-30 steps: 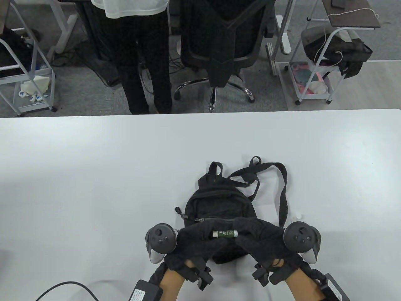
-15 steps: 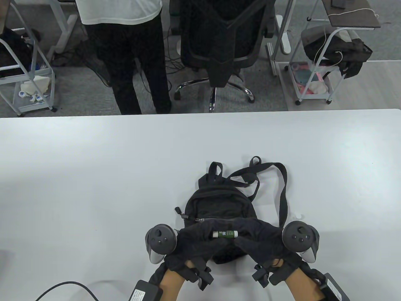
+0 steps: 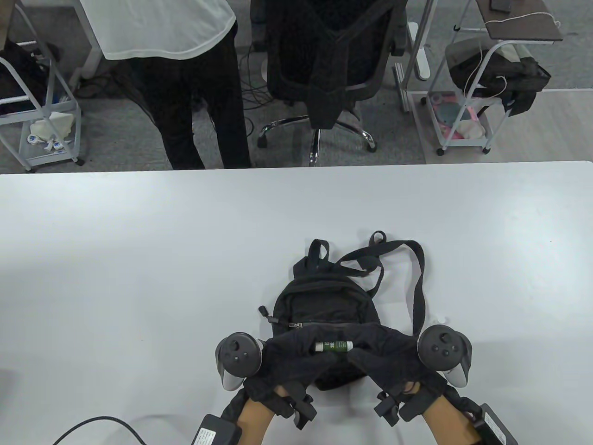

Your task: Apply lubricant on backpack

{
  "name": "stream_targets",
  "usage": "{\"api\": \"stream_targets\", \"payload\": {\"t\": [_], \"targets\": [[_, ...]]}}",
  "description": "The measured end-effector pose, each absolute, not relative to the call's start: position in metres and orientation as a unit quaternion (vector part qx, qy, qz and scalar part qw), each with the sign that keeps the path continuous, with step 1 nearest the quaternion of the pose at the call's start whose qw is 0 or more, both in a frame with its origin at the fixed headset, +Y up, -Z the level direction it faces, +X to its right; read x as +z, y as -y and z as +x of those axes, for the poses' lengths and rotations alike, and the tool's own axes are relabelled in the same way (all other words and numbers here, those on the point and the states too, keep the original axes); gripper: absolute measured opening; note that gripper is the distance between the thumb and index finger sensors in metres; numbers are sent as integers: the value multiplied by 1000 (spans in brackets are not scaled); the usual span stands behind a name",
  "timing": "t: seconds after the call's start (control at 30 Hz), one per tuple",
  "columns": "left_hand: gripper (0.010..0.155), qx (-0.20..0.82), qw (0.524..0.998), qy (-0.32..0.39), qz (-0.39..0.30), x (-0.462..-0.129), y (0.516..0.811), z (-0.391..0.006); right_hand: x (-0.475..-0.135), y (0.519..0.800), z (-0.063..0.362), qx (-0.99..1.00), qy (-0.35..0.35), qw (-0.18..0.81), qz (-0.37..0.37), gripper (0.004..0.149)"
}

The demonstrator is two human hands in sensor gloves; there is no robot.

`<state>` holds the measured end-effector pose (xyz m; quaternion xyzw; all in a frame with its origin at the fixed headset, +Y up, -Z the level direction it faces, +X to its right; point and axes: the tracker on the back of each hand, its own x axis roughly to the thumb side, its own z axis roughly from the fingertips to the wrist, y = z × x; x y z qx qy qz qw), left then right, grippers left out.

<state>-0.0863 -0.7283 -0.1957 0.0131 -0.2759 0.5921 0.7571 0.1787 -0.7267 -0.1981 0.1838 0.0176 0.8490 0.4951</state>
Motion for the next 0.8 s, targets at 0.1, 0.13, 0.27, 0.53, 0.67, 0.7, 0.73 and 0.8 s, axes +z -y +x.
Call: {"api": "stream_targets", "payload": {"t": [0.1,0.13,0.27,0.53,0.67,0.7,0.73,0.8], "targets": [[54,588,760,275,18,-195,728,-86,-199,727,181,850,-12,499,170,54],[54,588,760,275,19,-195,728,-86,-199,726,180,849,-9,498,174,58],[53,588,760,276,20,-196,728,-86,-196,723,178,851,-3,493,181,56],[53,589,758,277,23,-195,727,-86,-197,725,179,848,-15,500,178,59],[54,588,759,277,20,-195,727,-85,-197,724,177,849,-11,496,183,57],[54,587,760,278,20,-195,728,-85,-197,724,177,849,-14,495,184,55],[54,587,760,278,20,-195,728,-85,-197,724,177,849,-14,495,183,54],[54,588,759,279,20,-195,727,-85,-197,726,177,850,-20,494,182,51]]}}
